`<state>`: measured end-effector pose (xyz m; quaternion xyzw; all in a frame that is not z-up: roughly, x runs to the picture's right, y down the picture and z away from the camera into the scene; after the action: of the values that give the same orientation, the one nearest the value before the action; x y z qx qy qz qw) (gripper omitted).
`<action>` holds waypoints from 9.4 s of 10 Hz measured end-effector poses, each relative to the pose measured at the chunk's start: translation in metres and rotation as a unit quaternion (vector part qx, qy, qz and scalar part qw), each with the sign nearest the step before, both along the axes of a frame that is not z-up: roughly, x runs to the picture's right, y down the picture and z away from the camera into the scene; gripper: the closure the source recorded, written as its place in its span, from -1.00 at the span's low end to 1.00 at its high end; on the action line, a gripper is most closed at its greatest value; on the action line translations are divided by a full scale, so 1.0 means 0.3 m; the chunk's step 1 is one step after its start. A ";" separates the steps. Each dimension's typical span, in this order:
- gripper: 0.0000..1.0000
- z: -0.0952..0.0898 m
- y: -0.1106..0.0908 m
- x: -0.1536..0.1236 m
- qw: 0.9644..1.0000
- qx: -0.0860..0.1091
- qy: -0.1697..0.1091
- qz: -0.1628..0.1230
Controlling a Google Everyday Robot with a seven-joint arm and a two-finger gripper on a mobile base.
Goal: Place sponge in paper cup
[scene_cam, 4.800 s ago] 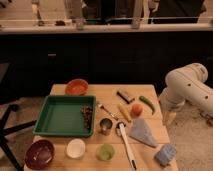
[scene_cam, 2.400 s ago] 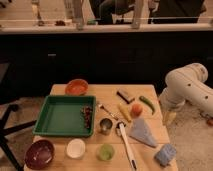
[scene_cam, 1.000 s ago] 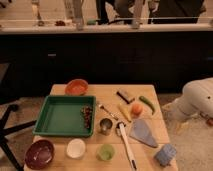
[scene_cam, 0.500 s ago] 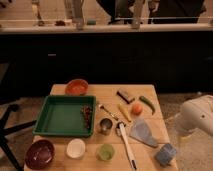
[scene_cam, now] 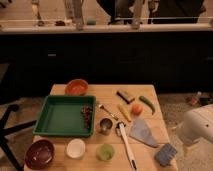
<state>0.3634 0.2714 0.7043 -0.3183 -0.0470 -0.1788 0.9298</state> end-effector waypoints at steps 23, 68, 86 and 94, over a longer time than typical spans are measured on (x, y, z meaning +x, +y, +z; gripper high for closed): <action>-0.60 0.179 0.219 -0.056 0.992 -0.086 -0.092 -0.003; 1.00 -0.101 -0.027 -0.629 0.989 0.005 -0.147 -0.006; 1.00 -0.067 -0.058 -0.976 0.993 -0.010 -0.120 0.002; 1.00 -0.219 -0.193 -1.206 0.986 0.012 -0.167 -0.019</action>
<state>0.0016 0.2136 0.6386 -0.2732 -0.1935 -0.2476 0.9092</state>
